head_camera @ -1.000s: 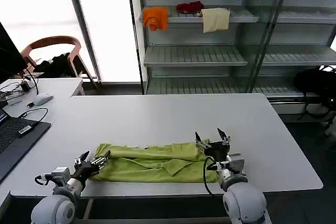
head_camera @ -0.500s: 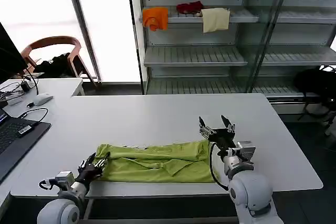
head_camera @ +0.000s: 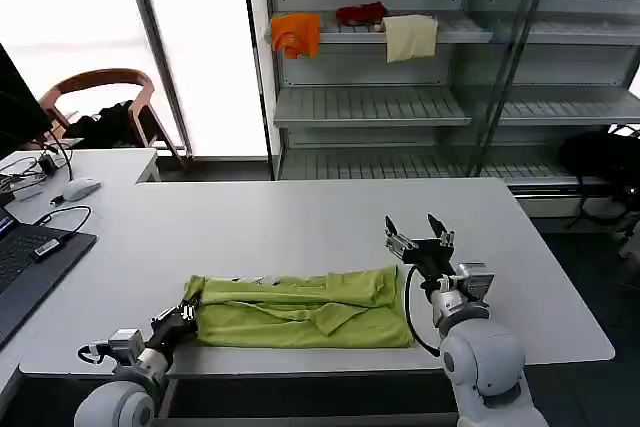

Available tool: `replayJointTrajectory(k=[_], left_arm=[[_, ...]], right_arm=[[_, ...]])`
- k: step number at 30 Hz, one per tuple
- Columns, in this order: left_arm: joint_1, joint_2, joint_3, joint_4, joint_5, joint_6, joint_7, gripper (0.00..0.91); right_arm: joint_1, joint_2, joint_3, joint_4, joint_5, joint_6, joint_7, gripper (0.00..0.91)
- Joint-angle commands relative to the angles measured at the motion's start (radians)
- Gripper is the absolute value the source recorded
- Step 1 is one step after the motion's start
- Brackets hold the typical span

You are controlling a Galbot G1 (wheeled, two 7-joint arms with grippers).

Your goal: Fold and organize the clothes.

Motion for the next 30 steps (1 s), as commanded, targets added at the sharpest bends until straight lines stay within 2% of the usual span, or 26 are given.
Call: replayJointTrajectory(k=[1,4,9,12,17,20,23,30], left_arm=[[0.004,0.021,-0.049,-0.018,0.131,-0.085,0.046,0.000],[-0.004,0.048,-0.126,-0.018,0.254,-0.109,0.085,0.000],[-0.026,0.151,-0.295,-0.008,0.442,-0.123,0.164,0.000],[-0.057,0.211,-0.353,-0.008,0.523,-0.126,0.196,0.000],[-0.095,0.244,-0.384,-0.036,0.647,-0.139,0.219,0.000],[-0.095,0.226,-0.350,-0.112,0.650,-0.114,0.218,0.000],[-0.075,0.167,-0.263,-0.202,0.595,-0.063,0.214,0.000],[-0.086,0.038,0.063,-0.247,0.522,0.056,0.157,0.000]], right_arm=[[0.008,-0.004,0.012,-0.004,0.008,-0.002,0.004,0.907],[0.009,-0.009,0.021,-0.006,0.008,-0.003,0.003,0.907],[0.009,-0.014,0.030,-0.017,0.009,-0.003,0.001,0.907],[0.008,-0.011,0.028,-0.026,0.007,-0.002,0.001,0.907],[0.007,-0.008,0.024,-0.036,-0.001,-0.002,0.003,0.907],[0.005,-0.008,0.025,-0.039,-0.005,-0.004,0.006,0.907],[0.003,-0.007,0.022,-0.041,-0.009,-0.006,0.011,0.907],[-0.015,-0.004,0.016,-0.044,-0.031,-0.012,0.011,0.907]])
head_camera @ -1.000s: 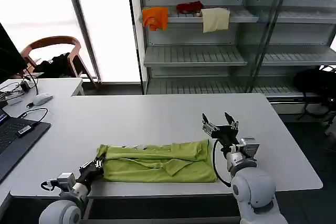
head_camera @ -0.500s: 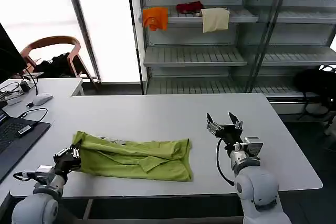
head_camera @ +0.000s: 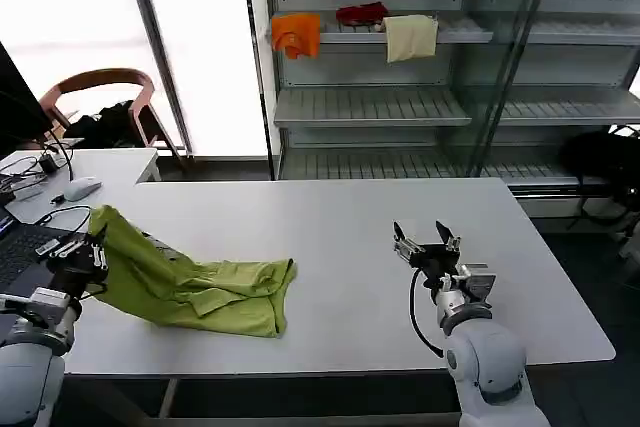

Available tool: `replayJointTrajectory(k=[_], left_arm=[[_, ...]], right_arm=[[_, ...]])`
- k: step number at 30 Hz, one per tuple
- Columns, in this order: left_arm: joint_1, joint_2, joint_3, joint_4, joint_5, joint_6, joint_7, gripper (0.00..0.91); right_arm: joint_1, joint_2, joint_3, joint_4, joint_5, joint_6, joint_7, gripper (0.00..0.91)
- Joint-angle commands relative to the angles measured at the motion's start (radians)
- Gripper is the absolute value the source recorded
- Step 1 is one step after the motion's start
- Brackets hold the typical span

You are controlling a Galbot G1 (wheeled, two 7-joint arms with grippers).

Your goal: Fold and organize the clothes.

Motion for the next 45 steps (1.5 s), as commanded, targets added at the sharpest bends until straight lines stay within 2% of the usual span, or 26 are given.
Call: replayJointTrajectory(k=[1,8,13,29,32,33,35,38,41,45], left_arm=[[-0.026,-0.119,0.339,-0.123,0.015,0.144,-0.027,0.000],[-0.062,-0.163,0.481,-0.084,-0.050,0.212,-0.089,0.000],[-0.071,-0.189,0.540,-0.039,-0.054,0.213,-0.126,0.000],[-0.082,-0.235,0.598,0.065,-0.050,0.214,-0.161,0.010],[-0.086,-0.243,0.607,0.075,-0.049,0.213,-0.168,0.020],[-0.088,-0.247,0.613,0.078,-0.053,0.213,-0.171,0.181],[-0.089,-0.252,0.620,0.077,-0.059,0.213,-0.175,0.907],[-0.087,-0.253,0.624,0.061,-0.075,0.212,-0.176,0.907],[-0.083,-0.240,0.606,0.012,-0.139,0.213,-0.178,0.907],[-0.081,-0.220,0.557,-0.082,-0.203,0.213,-0.182,0.907]], right_arm=[[-0.014,0.000,-0.002,-0.002,-0.018,-0.002,-0.001,0.907],[-0.024,-0.004,0.000,0.003,-0.022,-0.004,-0.005,0.907],[-0.027,0.001,-0.008,-0.002,-0.037,-0.005,-0.011,0.907],[-0.024,0.005,-0.027,-0.006,-0.074,-0.009,-0.030,0.907],[-0.027,0.007,-0.039,-0.004,-0.123,-0.012,-0.043,0.907],[-0.028,0.009,-0.046,-0.004,-0.156,-0.012,-0.051,0.907],[-0.031,0.013,-0.059,-0.006,-0.218,-0.013,-0.056,0.907],[-0.032,0.013,-0.068,-0.010,-0.243,-0.012,-0.055,0.907],[-0.037,0.009,-0.073,-0.012,-0.308,-0.012,-0.059,0.907],[-0.042,0.007,-0.072,-0.021,-0.302,-0.011,-0.054,0.907]])
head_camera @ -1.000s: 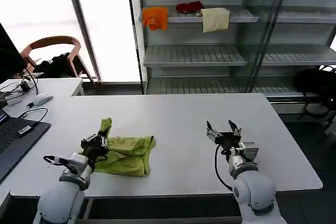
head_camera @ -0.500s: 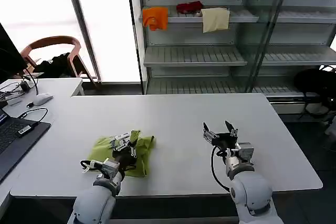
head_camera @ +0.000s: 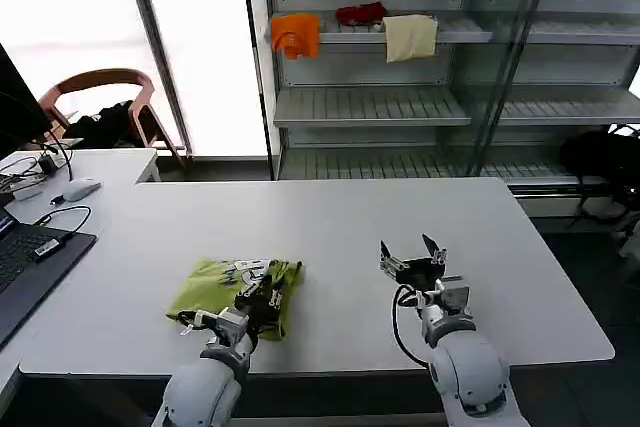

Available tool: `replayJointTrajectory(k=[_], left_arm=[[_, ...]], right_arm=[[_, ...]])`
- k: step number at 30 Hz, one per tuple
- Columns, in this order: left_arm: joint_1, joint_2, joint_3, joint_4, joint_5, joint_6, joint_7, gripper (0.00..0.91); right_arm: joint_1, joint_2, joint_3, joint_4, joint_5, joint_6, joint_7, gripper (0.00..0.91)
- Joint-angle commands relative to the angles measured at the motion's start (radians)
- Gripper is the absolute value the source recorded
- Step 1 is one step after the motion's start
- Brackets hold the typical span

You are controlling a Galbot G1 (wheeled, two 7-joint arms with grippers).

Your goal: Fold and organize the clothes.

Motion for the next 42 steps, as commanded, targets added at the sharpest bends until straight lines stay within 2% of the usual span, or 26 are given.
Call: replayJointTrajectory(k=[1,5,11,15,42], left_arm=[[0.001,0.024,-0.061,-0.139,-0.153,0.006,-0.013,0.907],[-0.003,0.054,-0.151,-0.188,-0.217,0.004,-0.019,0.907],[0.001,0.072,-0.299,-0.160,-0.320,0.003,-0.017,0.907],[0.013,0.078,-0.341,-0.139,-0.346,0.001,-0.015,0.907],[0.045,0.074,-0.367,-0.031,-0.368,-0.001,-0.006,0.907]], right_arm=[[-0.006,-0.003,-0.008,-0.012,-0.117,0.000,-0.007,0.907],[-0.017,0.001,-0.022,-0.009,-0.117,0.007,0.000,0.907],[-0.021,-0.002,-0.022,0.002,-0.111,0.014,-0.016,0.907],[-0.022,-0.006,-0.019,0.016,-0.101,0.011,-0.021,0.907],[-0.031,-0.014,-0.005,0.035,-0.088,0.010,-0.043,0.907]])
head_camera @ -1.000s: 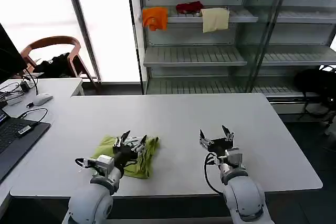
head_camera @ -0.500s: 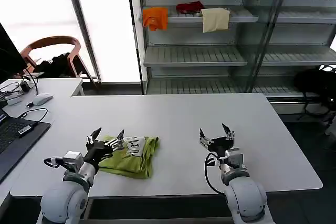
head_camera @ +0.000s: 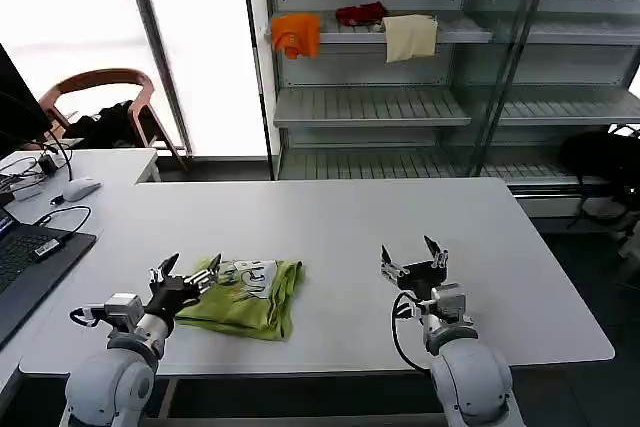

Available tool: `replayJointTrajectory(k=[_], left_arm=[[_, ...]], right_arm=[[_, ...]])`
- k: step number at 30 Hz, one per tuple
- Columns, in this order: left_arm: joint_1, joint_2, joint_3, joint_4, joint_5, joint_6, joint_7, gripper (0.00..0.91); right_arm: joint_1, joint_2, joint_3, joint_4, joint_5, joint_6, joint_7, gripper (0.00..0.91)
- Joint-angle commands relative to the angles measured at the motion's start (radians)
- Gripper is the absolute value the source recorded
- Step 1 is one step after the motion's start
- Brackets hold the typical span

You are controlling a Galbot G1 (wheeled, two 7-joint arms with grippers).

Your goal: Fold and organize the clothes.

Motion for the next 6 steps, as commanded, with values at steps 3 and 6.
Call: replayJointTrajectory(k=[3,6], left_arm=[[0.002,0.005,-0.016,0.033,-0.012,-0.001,0.003,0.907],[0.000,0.007,-0.017,0.040,-0.010,-0.002,0.004,0.907]], right_arm=[[-0.001,-0.005,0.002,0.004,0.018,-0.005,-0.006,0.907],[-0.002,-0.008,0.002,0.004,0.030,-0.012,-0.007,0.907]])
